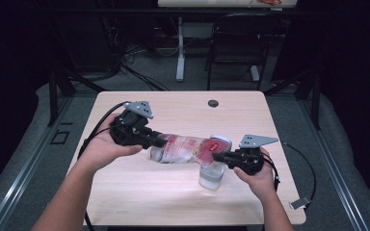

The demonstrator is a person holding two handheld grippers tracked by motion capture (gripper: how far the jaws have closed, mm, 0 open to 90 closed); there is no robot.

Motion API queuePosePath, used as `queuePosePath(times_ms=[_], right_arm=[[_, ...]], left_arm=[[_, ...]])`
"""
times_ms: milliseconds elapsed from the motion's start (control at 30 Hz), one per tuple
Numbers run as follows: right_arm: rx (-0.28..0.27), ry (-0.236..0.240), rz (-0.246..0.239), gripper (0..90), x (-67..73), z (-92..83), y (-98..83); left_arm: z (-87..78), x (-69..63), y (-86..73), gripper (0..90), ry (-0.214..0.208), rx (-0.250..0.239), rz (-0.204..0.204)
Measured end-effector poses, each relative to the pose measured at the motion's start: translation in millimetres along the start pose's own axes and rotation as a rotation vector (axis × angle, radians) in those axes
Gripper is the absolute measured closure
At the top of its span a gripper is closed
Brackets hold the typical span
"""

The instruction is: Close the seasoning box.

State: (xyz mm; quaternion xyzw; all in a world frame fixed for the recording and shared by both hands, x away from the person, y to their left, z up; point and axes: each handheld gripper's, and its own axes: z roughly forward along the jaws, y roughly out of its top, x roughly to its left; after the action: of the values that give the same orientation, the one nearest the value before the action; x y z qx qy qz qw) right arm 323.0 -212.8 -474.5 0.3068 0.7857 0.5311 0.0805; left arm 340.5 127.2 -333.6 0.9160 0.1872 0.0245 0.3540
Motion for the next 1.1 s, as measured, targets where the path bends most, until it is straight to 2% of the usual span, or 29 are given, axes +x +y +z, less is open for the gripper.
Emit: queuePosePath(times_ms=[1100], right_arm=[[0.005, -0.01, -0.003, 84.5, 0.2, -0.2, 0.0]], left_arm=[[0.2, -1.1, 2.7, 76.9, -0.002, 0.003, 0.009]])
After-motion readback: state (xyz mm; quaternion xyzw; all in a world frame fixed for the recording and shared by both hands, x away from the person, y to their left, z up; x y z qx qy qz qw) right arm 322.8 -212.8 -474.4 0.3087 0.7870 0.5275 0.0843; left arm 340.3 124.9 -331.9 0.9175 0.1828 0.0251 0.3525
